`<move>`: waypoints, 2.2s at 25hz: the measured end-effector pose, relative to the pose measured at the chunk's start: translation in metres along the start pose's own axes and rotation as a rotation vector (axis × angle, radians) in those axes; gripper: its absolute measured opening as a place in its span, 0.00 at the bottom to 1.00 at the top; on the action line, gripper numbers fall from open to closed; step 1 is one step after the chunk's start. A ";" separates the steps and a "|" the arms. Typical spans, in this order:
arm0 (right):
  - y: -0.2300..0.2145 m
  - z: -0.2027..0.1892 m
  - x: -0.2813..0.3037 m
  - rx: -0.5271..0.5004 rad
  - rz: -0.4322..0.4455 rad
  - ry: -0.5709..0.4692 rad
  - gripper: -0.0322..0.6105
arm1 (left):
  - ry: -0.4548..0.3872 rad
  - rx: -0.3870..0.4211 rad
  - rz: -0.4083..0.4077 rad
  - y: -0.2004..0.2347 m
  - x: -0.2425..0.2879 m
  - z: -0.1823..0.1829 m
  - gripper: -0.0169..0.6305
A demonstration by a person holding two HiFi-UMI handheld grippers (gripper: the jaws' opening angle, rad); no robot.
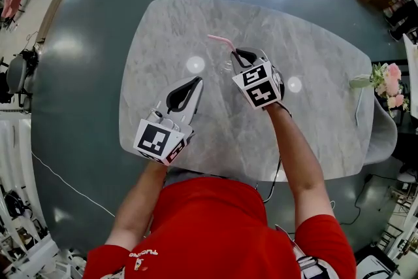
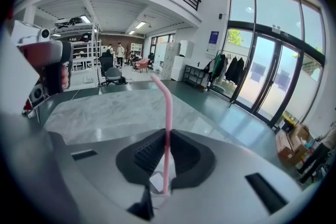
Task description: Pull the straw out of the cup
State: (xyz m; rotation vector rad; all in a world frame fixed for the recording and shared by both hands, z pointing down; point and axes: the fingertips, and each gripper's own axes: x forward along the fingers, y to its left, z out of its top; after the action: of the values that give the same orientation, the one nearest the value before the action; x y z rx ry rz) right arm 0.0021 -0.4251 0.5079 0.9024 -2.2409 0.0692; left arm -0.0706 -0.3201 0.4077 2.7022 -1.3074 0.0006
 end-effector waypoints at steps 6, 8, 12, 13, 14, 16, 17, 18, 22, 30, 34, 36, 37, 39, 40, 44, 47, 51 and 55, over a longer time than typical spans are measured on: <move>-0.009 0.012 -0.018 0.058 -0.033 -0.072 0.09 | -0.001 0.000 0.004 -0.001 -0.002 0.002 0.03; -0.012 0.021 -0.028 0.074 -0.048 -0.103 0.09 | -0.004 0.000 0.007 -0.001 -0.004 0.005 0.03; -0.021 0.038 -0.050 0.112 -0.081 -0.172 0.09 | -0.015 0.010 0.000 -0.004 -0.006 0.012 0.03; -0.024 0.042 -0.057 0.126 -0.088 -0.191 0.09 | -0.018 0.014 -0.001 -0.005 -0.006 0.014 0.03; -0.026 0.045 -0.063 0.140 -0.096 -0.210 0.09 | -0.021 0.017 -0.004 -0.006 -0.007 0.016 0.03; -0.030 0.053 -0.077 0.169 -0.109 -0.251 0.09 | -0.030 0.021 -0.010 -0.008 -0.008 0.020 0.03; -0.031 0.057 -0.084 0.184 -0.115 -0.273 0.09 | -0.034 0.022 -0.012 -0.010 -0.008 0.022 0.03; -0.033 0.060 -0.092 0.200 -0.121 -0.296 0.09 | -0.037 0.024 -0.015 -0.011 -0.008 0.024 0.03; -0.037 0.073 -0.124 0.243 -0.152 -0.383 0.09 | -0.051 0.031 -0.027 -0.018 -0.009 0.032 0.03; -0.032 0.094 -0.192 0.335 -0.176 -0.568 0.09 | -0.090 0.039 -0.043 -0.028 -0.019 0.048 0.03; -0.018 0.098 -0.224 0.359 -0.183 -0.642 0.09 | -0.117 0.043 -0.048 -0.032 -0.027 0.061 0.03; -0.009 0.098 -0.238 0.376 -0.180 -0.669 0.09 | -0.131 0.046 -0.052 -0.035 -0.033 0.068 0.03; -0.004 0.097 -0.245 0.385 -0.179 -0.683 0.09 | -0.136 0.048 -0.055 -0.036 -0.035 0.071 0.03; 0.003 0.095 -0.257 0.398 -0.179 -0.708 0.09 | -0.146 0.052 -0.063 -0.040 -0.040 0.076 0.03; 0.007 0.095 -0.262 0.404 -0.180 -0.721 0.09 | -0.151 0.054 -0.066 -0.042 -0.042 0.079 0.03; 0.022 0.093 -0.286 0.436 -0.181 -0.771 0.09 | -0.175 0.058 -0.074 -0.048 -0.055 0.091 0.03; 0.033 0.087 -0.301 0.469 -0.176 -0.792 0.09 | -0.189 0.059 -0.074 -0.051 -0.065 0.098 0.03; 0.046 0.077 -0.313 0.499 -0.164 -0.804 0.09 | -0.186 0.058 -0.074 -0.053 -0.075 0.100 0.03; 0.056 0.068 -0.321 0.527 -0.157 -0.809 0.09 | -0.180 0.055 -0.076 -0.055 -0.082 0.099 0.03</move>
State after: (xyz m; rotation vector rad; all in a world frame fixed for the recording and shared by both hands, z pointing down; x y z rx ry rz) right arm 0.0885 -0.2143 0.2647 1.6032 -2.9428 0.2738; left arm -0.0848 -0.2351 0.2976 2.8540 -1.2653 -0.2230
